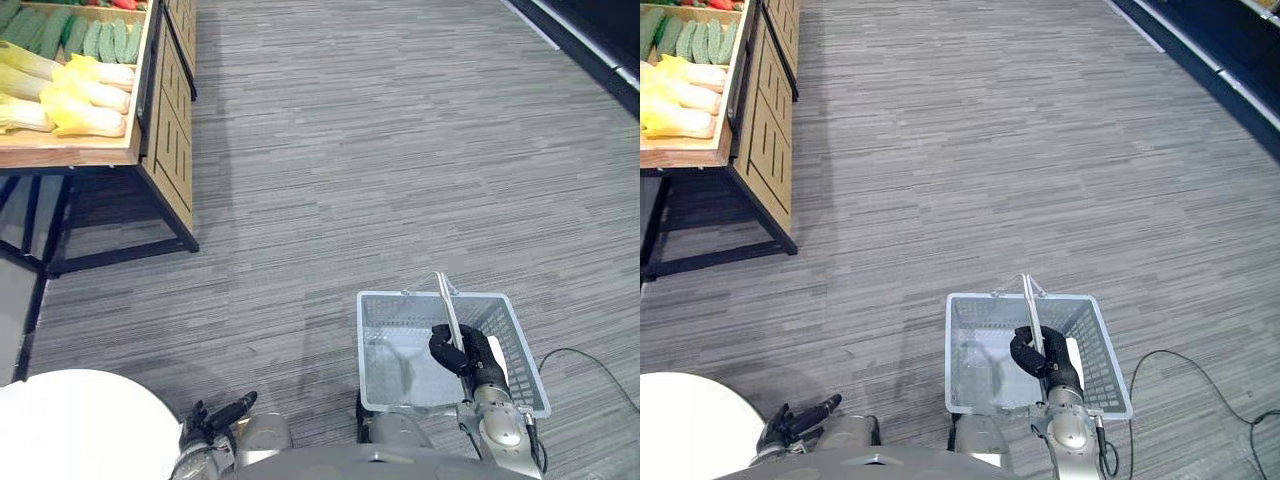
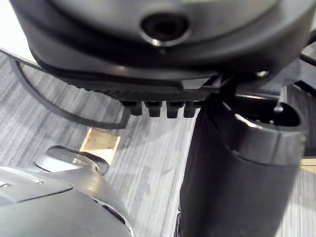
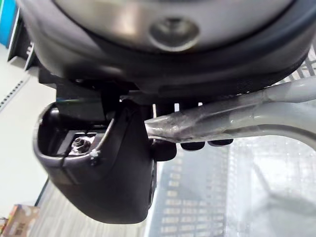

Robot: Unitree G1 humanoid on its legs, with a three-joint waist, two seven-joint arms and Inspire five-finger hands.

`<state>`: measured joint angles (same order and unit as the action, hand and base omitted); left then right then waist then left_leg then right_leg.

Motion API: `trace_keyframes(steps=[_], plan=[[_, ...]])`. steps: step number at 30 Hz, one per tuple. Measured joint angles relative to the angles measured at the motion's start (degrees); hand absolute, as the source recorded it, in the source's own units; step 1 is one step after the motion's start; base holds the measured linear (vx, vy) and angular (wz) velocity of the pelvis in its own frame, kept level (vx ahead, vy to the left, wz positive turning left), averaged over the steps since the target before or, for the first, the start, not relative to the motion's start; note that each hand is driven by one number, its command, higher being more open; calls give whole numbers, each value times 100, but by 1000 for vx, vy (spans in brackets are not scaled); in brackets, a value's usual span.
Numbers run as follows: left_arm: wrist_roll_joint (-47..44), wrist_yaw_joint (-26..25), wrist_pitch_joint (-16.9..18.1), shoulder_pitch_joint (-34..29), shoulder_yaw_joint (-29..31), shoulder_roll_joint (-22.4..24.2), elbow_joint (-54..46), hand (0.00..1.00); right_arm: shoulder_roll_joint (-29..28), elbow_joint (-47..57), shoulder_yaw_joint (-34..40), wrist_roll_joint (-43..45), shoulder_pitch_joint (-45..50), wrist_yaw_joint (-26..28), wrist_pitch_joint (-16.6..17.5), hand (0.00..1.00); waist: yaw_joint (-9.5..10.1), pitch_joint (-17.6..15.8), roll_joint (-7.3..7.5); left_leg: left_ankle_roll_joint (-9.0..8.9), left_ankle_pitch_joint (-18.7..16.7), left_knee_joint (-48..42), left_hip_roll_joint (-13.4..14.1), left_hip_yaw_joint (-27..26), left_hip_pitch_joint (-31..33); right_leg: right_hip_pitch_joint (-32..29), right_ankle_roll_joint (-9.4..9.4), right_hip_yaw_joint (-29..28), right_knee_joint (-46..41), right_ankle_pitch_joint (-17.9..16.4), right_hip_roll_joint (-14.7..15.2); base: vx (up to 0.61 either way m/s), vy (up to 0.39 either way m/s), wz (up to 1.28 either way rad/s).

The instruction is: Pick vegetable in the basket

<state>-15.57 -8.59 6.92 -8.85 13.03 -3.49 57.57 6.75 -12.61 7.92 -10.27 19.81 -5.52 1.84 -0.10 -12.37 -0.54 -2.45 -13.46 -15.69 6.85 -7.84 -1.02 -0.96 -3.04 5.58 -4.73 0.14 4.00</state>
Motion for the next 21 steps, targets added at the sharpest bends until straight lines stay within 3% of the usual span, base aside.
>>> trace_keyframes(steps=[5,10,17,21], plan=[[-1,29,5,69,-258,-39,-87,100,-4,-9,125,1,18,-6,-1,0,-26,93,-55,-17,416,759,-126,173,-183,-4,20,218,99,27,82,7,-30,19],[0,45,18,74,-364,-65,-96,100,-50,-72,160,5,-101,-18,-2,0,19,109,-48,-7,506,927,-134,176,-236,14,14,236,199,78,70,8,-8,4],[31,53,16,-32,-232,-155,-38,100,-100,-513,75,-2,-345,-25,-2,0,172,286,208,0,503,923,-218,31,-245,52,-40,62,435,247,74,-14,18,-10],[43,52,-2,-77,-80,-150,55,100,-100,-514,-28,-7,-375,-26,-2,0,192,287,243,89,448,853,-230,-94,-250,42,-55,-84,500,349,82,-46,31,-19]])
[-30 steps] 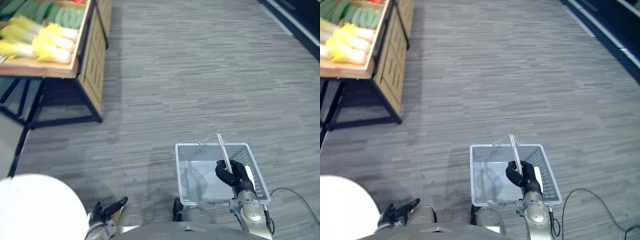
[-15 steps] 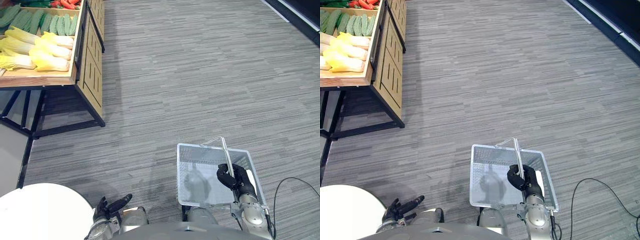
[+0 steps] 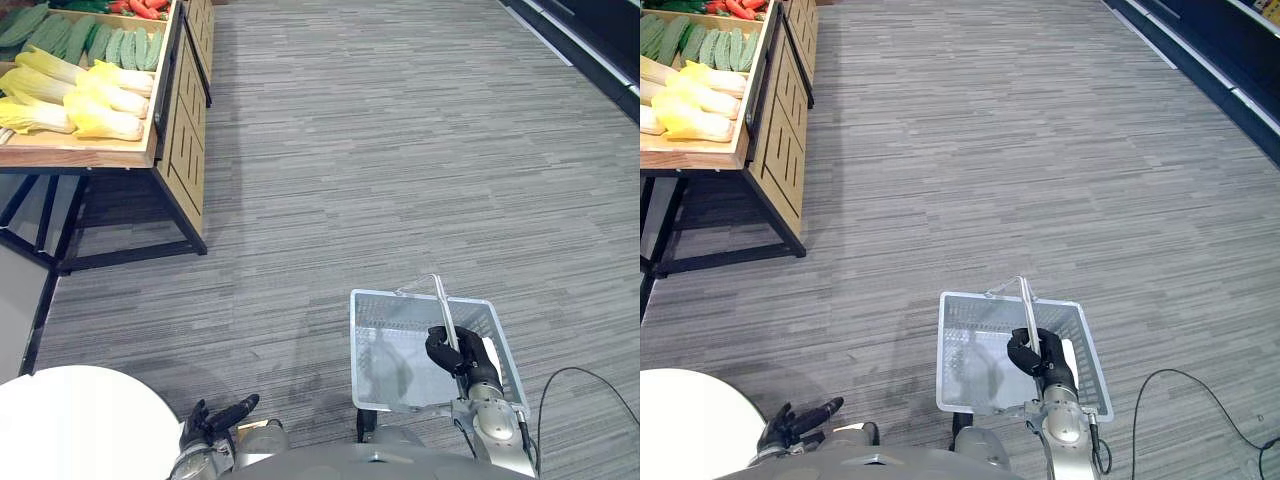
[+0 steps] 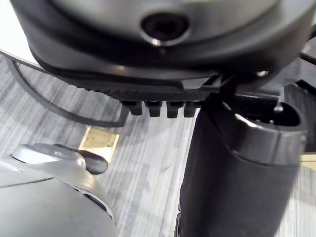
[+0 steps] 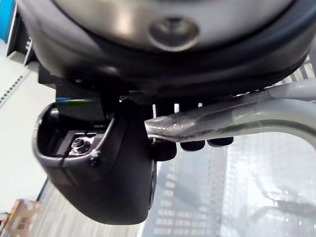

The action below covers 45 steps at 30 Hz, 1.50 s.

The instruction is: Pick vegetable in the basket

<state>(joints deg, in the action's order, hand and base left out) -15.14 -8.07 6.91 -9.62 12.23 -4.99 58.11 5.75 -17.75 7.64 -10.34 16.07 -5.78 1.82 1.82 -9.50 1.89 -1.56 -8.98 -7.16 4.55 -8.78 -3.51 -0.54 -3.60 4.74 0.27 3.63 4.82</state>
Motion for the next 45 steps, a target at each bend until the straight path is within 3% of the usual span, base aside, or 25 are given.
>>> trace_keyframes(steps=[9,12,14,18,20,23,25,26,28,29,31,34,35,36,39,40,41,42,44,45], plan=[[1,2,-52,-93,208,27,-17,100,1,-57,-40,-7,2,-37,-16,0,117,29,76,95,-615,-953,77,-213,261,-143,-71,-350,-235,24,-1,-60,62,-21],[1,-1,-66,-118,208,16,-16,100,1,-63,-37,-7,56,-87,-30,0,95,7,96,160,-882,-1407,97,-178,400,-359,-152,-357,-907,-318,61,-32,86,3],[0,1,-66,-114,216,0,-25,100,-5,-63,-44,-8,116,-98,-48,0,62,-78,121,219,-1204,-1783,35,-37,402,-572,-200,-308,-1812,-609,164,-41,128,25],[3,-1,-84,-179,203,-54,-30,100,-93,-51,-23,-2,91,-178,-45,0,-67,-167,113,428,-1335,-1858,-43,162,255,-1026,-145,-161,-3028,-655,327,-29,126,32],[2,-25,-115,-216,186,-143,-27,100,-122,-52,-14,0,98,-197,-45,0,-73,-178,198,498,-1379,-1857,-31,367,161,-1062,6,-64,-2890,-839,284,96,10,43],[4,-47,-117,-180,170,-193,-28,100,-121,-60,-7,8,-23,-197,-44,0,-68,-233,147,512,-1430,-1846,124,582,105,-1278,-72,-34,-2071,-782,66,229,-113,39],[5,-59,-118,-172,167,-189,-28,100,-122,-71,-1,12,-93,-198,-44,0,-68,-279,128,375,-1475,-1747,202,657,-90,-1345,-240,-40,-1406,-635,-17,296,-184,32],[4,-71,-120,-148,165,-196,-28,100,-121,-71,9,15,-131,-198,-43,0,-73,-325,183,252,-1534,-1541,196,726,-348,-1343,-304,-72,-881,-364,-9,386,-276,40],[4,-74,-123,-89,160,-204,-28,100,-116,-80,77,29,-137,-206,-44,0,-105,-331,180,116,-1562,-1337,251,885,-527,-1277,-149,-60,-924,321,-53,401,-300,41],[4,-76,-134,17,129,-110,-16,100,-67,-97,170,50,-183,-211,-45,0,-123,-358,21,10,-1525,-1112,410,987,-615,-1276,22,65,-1086,188,-175,354,-255,40],[30,-2,-119,251,12,21,-50,100,-78,-82,289,73,-428,-228,-53,0,-150,-451,-103,-163,-1105,-608,500,1201,-805,-1744,332,143,-2213,-428,-168,359,-272,34],[82,-3,-59,336,-50,66,-60,100,-104,75,310,198,-409,-227,-52,0,-302,-426,-194,-291,-904,-670,679,1451,-874,-1765,409,301,-2851,-1050,-205,313,-232,47],[183,-5,-56,392,-51,65,-59,100,-106,239,309,198,-368,-222,-50,0,-356,-419,-196,-302,-898,-916,725,1623,-765,-1772,448,383,-3052,-1399,-222,281,-217,35],[181,-8,-59,406,-51,66,-49,100,-106,259,309,198,-365,-219,-50,0,-363,-419,-195,-313,-892,-975,732,1651,-738,-1780,462,400,-3065,-1442,-224,306,-261,29],[209,-16,-81,458,-54,68,7,100,-120,286,297,212,-314,-203,-52,0,-365,-397,-216,-861,-518,-2103,843,1877,-133,-1595,588,578,-2918,-1669,-378,255,-211,16],[193,-8,-109,460,-51,70,18,100,-121,286,290,218,-236,-200,-53,0,-365,-398,-220,-1112,-124,-2768,884,1858,173,-1377,623,625,-2732,-1686,-456,298,-233,8],[194,-17,-112,466,-47,50,-1,100,-120,286,290,230,-153,-198,-54,0,-351,-401,-215,-1176,446,-3439,946,1722,439,-1051,685,652,-2494,-1703,-519,312,-228,6],[192,-18,-108,462,-50,46,-20,100,-113,286,292,237,-100,-199,-53,0,-338,-402,-213,-1148,599,-3796,1044,1560,556,-869,725,646,-2363,-1702,-546,304,-185,-4],[178,-20,-80,464,-59,23,-115,100,-105,283,299,266,55,-230,-56,0,-346,-409,-206,-530,99,-4998,1315,662,968,-151,776,525,-1857,-1696,-624,289,-97,-17],[180,-19,-68,460,-72,21,-155,100,-99,283,309,272,89,-248,-56,0,-340,-418,-183,-405,-52,-5088,1313,470,1047,1,775,463,-1735,-1695,-624,283,-20,-31]])
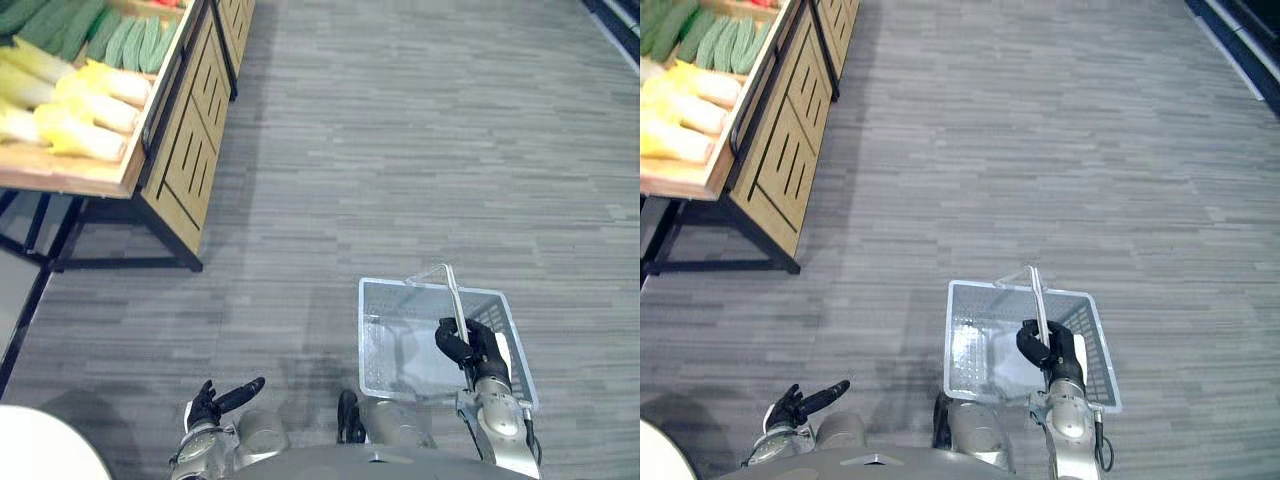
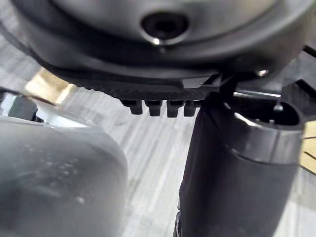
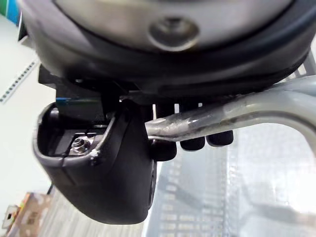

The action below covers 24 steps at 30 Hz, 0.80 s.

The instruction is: Pick vegetable in the basket

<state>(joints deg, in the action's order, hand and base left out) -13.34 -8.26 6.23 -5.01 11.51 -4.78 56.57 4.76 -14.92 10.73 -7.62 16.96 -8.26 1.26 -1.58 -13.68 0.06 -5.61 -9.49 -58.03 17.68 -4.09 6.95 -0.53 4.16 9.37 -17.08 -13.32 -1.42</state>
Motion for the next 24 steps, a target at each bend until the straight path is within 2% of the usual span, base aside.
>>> trace_keyframes(steps=[2,3,4,5,6,7,9,10,11,13,14,18,19,22,24], plan=[[-8,19,6,0,-44,27,-122,100,2,0,15,14,20,-110,0,0,59,4,1,252,-419,190,-111,-451,432,424,-7,-232,309,5,47,287,62,-45],[-18,23,6,1,-46,27,-167,100,-2,0,15,21,21,-118,0,0,86,-2,13,265,-504,354,-179,-506,558,511,-15,-285,381,8,95,300,148,-47],[-23,24,13,14,-48,19,-248,100,-8,0,15,123,39,-120,0,0,153,-26,65,261,-611,901,-407,-535,805,660,-46,-366,489,5,242,357,247,-44],[-20,19,29,17,-47,13,-331,100,-32,-10,49,158,33,-118,1,0,173,-62,119,160,-564,1934,-641,-554,884,803,-180,-440,515,-39,425,350,270,-45],[-8,16,22,-3,-59,31,-320,100,-24,-7,96,174,63,-119,5,0,179,-30,62,122,-169,3002,-770,-493,845,890,-357,-497,512,-136,488,345,319,-38],[-11,17,11,-56,-85,73,-290,100,13,-39,131,174,91,-119,7,0,193,23,-62,135,802,3618,-847,-365,821,975,-555,-569,509,-265,489,219,218,-25],[-7,3,14,-10,-54,-14,-262,100,-72,-246,43,177,51,-110,-52,0,155,71,177,244,760,3873,-1165,-479,628,976,-724,-661,577,-257,756,257,192,5],[-3,0,29,6,-45,-55,-305,100,-73,-240,0,179,45,-110,-52,0,166,58,207,245,701,3796,-1200,-485,658,949,-723,-676,701,-160,731,260,145,-2],[-1,-2,1,-8,10,-82,-242,100,-73,-289,-14,178,29,-110,-53,0,264,28,190,274,514,3298,-1146,-492,752,1127,-687,-704,868,-51,732,198,108,-23],[1,-10,-4,-44,98,-108,-80,100,-62,-383,-64,171,-81,-104,-52,0,361,-8,188,180,324,2452,-1027,-527,1085,1363,-724,-912,1034,93,789,192,175,-49],[1,-2,-20,-230,240,90,-20,100,43,-401,-74,169,-84,-95,-35,0,430,138,-30,193,361,3159,-956,-290,999,1337,-728,-1075,1068,91,652,185,259,-59],[-7,-2,-23,-260,322,32,58,100,-48,-622,-162,171,-303,-93,-54,0,458,231,169,236,290,3492,-1111,-676,839,1024,-830,-1449,890,98,937,101,131,-48],[-11,-5,-23,-262,328,29,86,100,-52,-623,-168,164,-326,-91,-55,0,474,243,186,244,292,3583,-1120,-836,821,865,-914,-1612,762,149,980,99,123,-61],[-7,-6,-25,-329,400,31,92,100,-53,-627,-233,128,-396,-82,-56,0,488,317,280,374,213,3789,-1243,-1188,654,461,-979,-1958,243,186,1132,119,154,-50],[-9,2,-25,-365,354,29,70,100,-56,-633,-244,128,-335,-68,-63,0,466,337,301,466,161,3931,-1350,-1271,481,236,-1114,-2048,-283,265,1176,139,142,-18]])
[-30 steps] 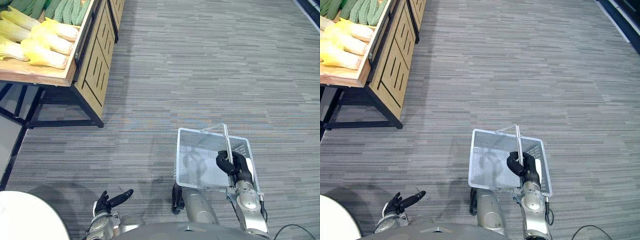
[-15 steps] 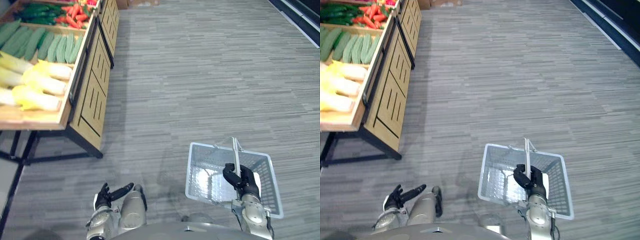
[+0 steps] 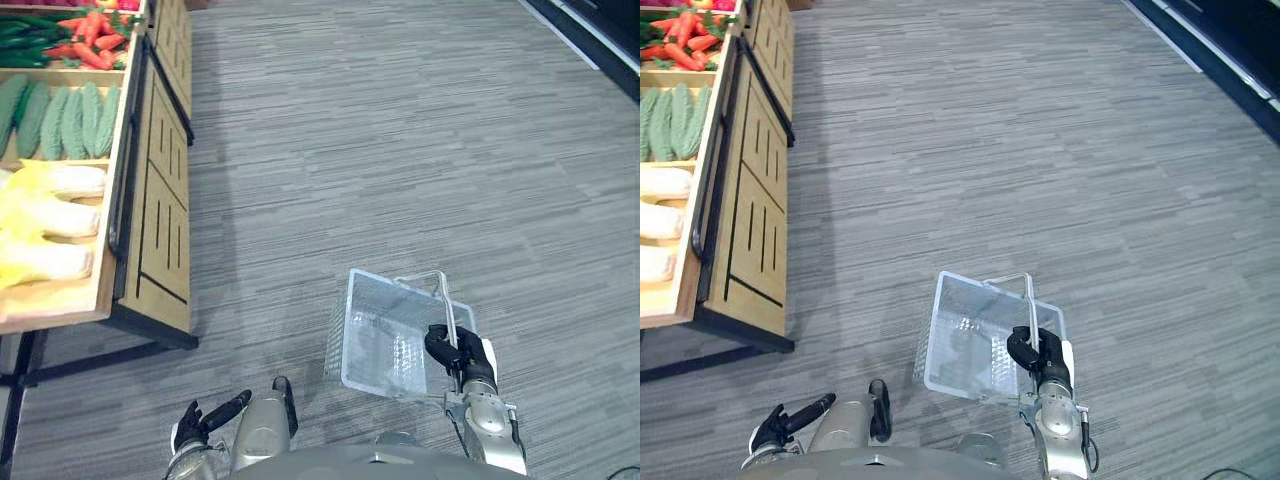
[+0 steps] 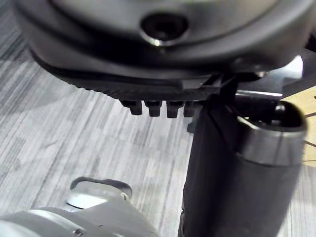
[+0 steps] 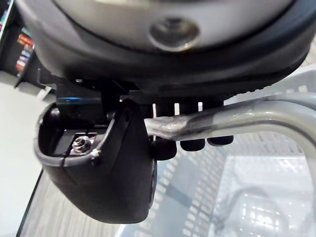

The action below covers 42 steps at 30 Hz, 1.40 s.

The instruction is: Pick vegetable in the basket

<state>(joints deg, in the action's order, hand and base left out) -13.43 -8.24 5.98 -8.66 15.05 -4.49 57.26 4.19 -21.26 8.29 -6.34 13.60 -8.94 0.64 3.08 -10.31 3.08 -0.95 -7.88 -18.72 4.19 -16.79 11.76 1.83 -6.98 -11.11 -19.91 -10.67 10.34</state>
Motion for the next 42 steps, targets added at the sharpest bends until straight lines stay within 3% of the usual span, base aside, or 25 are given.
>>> trace_keyframes(steps=[2,3,5,6,7,9,10,12,14,16,18,20,21,23,25,28,30,32,33,35,36,37,38,40,42], plan=[[1,6,-4,-86,-123,-62,-135,100,-9,-2,-3,-2,152,19,-30,0,-19,11,29,162,-51,143,-159,-9,-243,-412,-379,-46,-1004,276,15,194,184,8],[1,8,-5,-100,-129,-62,-167,100,-10,-5,-2,-2,175,19,-32,0,-32,15,33,193,-71,144,-184,-1,-288,-526,-387,-45,-1282,408,8,177,158,16],[-2,4,-21,-103,-203,-77,-181,100,-14,-46,1,2,190,11,-35,0,-71,17,29,320,-157,273,-271,85,-604,-790,-442,23,-2093,1203,-45,212,151,24],[-2,3,-24,-112,-232,-88,-192,100,-17,-42,1,4,186,4,-32,0,-114,15,27,356,-169,330,-281,117,-714,-799,-442,84,-2226,1433,-47,236,128,35],[-2,2,-34,-139,-283,-83,-234,100,-22,-46,3,6,181,-8,-33,0,-175,12,22,414,-199,401,-281,206,-874,-807,-466,226,-2510,1433,-47,179,80,33],[3,7,-94,-188,-344,-97,-387,100,-57,-43,26,2,152,-14,-25,0,-191,22,43,447,-220,653,-275,284,-1269,-1153,-254,743,-3137,625,-98,220,59,24],[4,8,-94,-182,-345,-111,-406,100,-57,-45,28,2,120,-14,-22,0,-195,22,43,447,-220,713,-265,311,-1360,-1226,-182,878,-3150,450,-145,219,21,24],[8,22,-95,-123,-363,-98,-410,100,-58,-48,113,10,73,-14,-22,0,-234,-19,24,448,-221,845,-230,470,-1676,-1393,177,1245,-2743,16,-360,167,-38,37],[8,20,-96,-102,-364,-95,-384,100,-57,-56,182,57,50,-15,-22,0,-275,-36,1,429,-233,947,-182,568,-1877,-1498,314,1304,-1939,-65,-555,174,-93,37],[16,21,-97,-88,-364,-102,-381,100,-57,-55,235,108,3,-19,-22,0,-335,-47,-12,310,-304,983,-101,663,-1951,-1601,289,1249,-867,-6,-685,206,-158,33],[38,18,-96,-90,-361,-119,-374,100,-59,-55,283,117,-44,-45,-22,0,-326,-110,82,83,-486,951,-67,707,-2074,-1680,149,1144,302,302,-666,243,-241,14],[57,18,-101,-85,-343,-262,-326,100,-59,-60,337,201,-66,-55,-19,0,-330,-159,236,-164,-762,778,-54,808,-2162,-1550,130,1108,804,1053,-622,203,-238,14],[59,12,-105,-81,-341,-258,-222,100,-52,-64,398,338,-64,-57,-20,0,-325,-190,193,-267,-852,753,3,877,-2236,-1508,267,1161,779,1404,-692,259,-298,17],[64,25,-123,-3,-346,-53,-133,100,-46,-67,573,741,-82,-59,-19,0,-346,-222,-180,-373,-930,896,328,1003,-2252,-1569,538,1357,679,1252,-1004,304,-287,9],[65,34,-123,36,-340,27,-88,100,-52,-68,586,1029,-90,-47,-20,0,-350,-235,-335,-460,-832,1092,462,1178,-2387,-1610,674,1432,476,1038,-1167,239,-164,1],[63,46,-122,92,-331,47,-43,100,-119,-73,594,1596,7,-39,-18,0,-464,-226,-363,-498,-765,862,573,1428,-2444,-1538,758,1646,64,594,-1173,197,-114,24],[54,43,-118,184,-332,81,-47,100,-200,-80,627,1914,83,-35,-12,0,-487,-207,-365,-563,-731,334,608,1527,-2197,-1420,802,1751,112,486,-1141,203,-93,36],[34,43,-109,248,-291,141,-58,100,-243,-77,629,2259,209,43,-10,0,-487,-202,-356,-759,-624,-660,645,1589,-1775,-1182,833,1840,271,440,-1124,247,-92,27],[-19,36,-108,251,-275,164,-120,100,-244,-75,619,2517,336,118,-10,0,-475,-203,-359,-1043,-324,-1611,739,1572,-1429,-878,907,1875,419,404,-1156,186,-65,13],[-50,5,-85,242,-276,178,-174,100,-227,-75,620,2754,433,116,-11,0,-468,-227,-314,-938,27,-2847,919,1427,-920,-423,1004,1832,711,352,-1196,242,-55,6],[-54,13,-83,245,-280,181,-179,100,-223,-75,625,2766,437,110,-11,0,-465,-223,-321,-903,-71,-2934,951,1388,-870,-367,1021,1814,741,340,-1199,295,-28,-10],[-146,21,-72,242,-286,200,-222,100,-206,-77,639,2921,425,102,-8,0,-452,-210,-342,-790,-505,-2974,929,1195,-729,-190,1025,1721,810,348,-1180,251,22,-33],[-208,23,-71,240,-288,220,-232,100,-188,-80,678,2994,396,110,9,0,-438,-215,-317,-708,-800,-2638,827,1059,-605,-78,1026,1608,853,348,-1130,292,54,-45],[-214,65,-69,240,-302,241,-312,100,-186,-82,810,3023,270,116,58,0,-362,-215,-309,-676,-985,-1590,527,1092,-449,-56,1017,1359,883,354,-986,195,156,-67],[-194,102,-70,224,-351,255,-329,100,-160,-107,962,3013,200,114,149,0,-328,-183,-372,-636,-558,-136,355,1352,-429,-48,941,1182,912,359,-923,170,231,-64]])
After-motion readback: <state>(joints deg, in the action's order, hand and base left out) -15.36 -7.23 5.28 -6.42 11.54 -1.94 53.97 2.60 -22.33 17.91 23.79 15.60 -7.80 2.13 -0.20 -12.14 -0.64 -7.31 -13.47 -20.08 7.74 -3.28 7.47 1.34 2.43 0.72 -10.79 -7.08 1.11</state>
